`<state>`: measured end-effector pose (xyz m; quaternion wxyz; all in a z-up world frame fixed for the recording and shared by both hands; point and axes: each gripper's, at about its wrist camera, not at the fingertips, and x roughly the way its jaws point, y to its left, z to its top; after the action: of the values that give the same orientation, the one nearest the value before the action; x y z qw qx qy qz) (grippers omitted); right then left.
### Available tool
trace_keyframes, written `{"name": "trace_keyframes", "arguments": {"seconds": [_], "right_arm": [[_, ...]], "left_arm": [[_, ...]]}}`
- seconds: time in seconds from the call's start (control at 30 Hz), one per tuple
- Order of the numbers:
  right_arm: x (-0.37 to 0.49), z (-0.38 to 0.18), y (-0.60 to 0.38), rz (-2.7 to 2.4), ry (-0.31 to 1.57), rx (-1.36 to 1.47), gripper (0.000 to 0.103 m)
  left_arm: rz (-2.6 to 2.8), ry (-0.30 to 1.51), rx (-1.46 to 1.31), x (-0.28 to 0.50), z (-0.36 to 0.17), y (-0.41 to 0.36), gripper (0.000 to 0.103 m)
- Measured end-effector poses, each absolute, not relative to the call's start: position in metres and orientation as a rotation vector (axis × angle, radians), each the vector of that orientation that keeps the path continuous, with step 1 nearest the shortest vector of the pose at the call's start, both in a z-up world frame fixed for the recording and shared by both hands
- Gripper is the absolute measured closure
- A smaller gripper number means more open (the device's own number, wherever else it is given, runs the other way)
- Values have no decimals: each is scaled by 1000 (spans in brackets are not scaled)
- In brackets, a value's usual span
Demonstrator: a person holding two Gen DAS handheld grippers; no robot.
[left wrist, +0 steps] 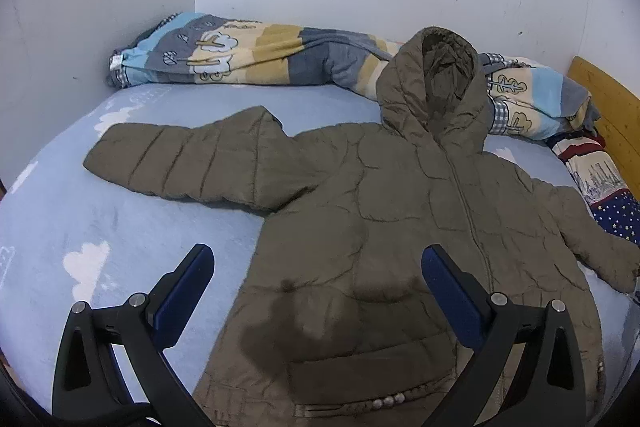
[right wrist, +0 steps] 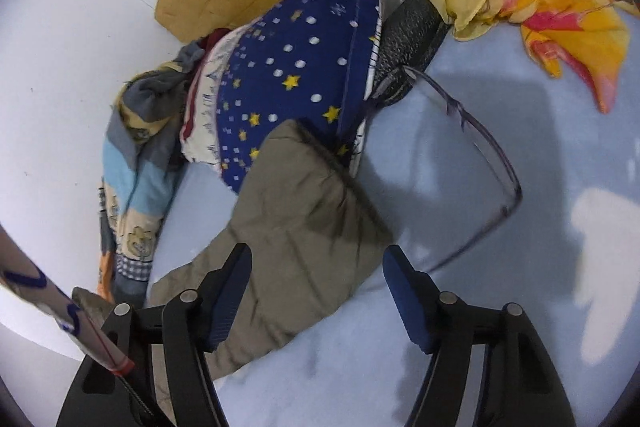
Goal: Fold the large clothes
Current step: 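Grasp the sleeve cuff nearest the right tool with the right tool, then lift the held sleeve and fold it across the jacket body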
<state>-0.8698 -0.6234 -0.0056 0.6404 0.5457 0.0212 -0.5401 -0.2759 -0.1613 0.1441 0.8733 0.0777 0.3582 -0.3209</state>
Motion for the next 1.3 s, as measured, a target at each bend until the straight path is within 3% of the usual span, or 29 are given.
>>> {"name": "trace_keyframes", "arguments": {"seconds": [0.23,0.33,0.4,0.43,0.53,0.97,1.3], "right_arm": [[-865,-29,-652,-1249,142,1250,29],[-859,-31,-658,-1246,171,1239,34],[-857,-30,-658,-1254,175,1223,57],[-859,-31,-657,-1253,164,1234,77],[-867,-23,-648,-1246,91,1271,86],[-830,68,-614,-1251,52,1027,89],[-731,173,-554,-1033,-36,825,90]], "left_arm": [[-686,765,203,-280,133,-175,0],[-688,777,199,-280,132,-175,0],[-688,776,198,-280,132,-174,0],[-687,772,198,-280,133,-174,0],[-688,764,194,-282,135,-172,0],[-686,738,180,-286,143,-165,0],[-693,690,178,-294,155,-155,0]]}}
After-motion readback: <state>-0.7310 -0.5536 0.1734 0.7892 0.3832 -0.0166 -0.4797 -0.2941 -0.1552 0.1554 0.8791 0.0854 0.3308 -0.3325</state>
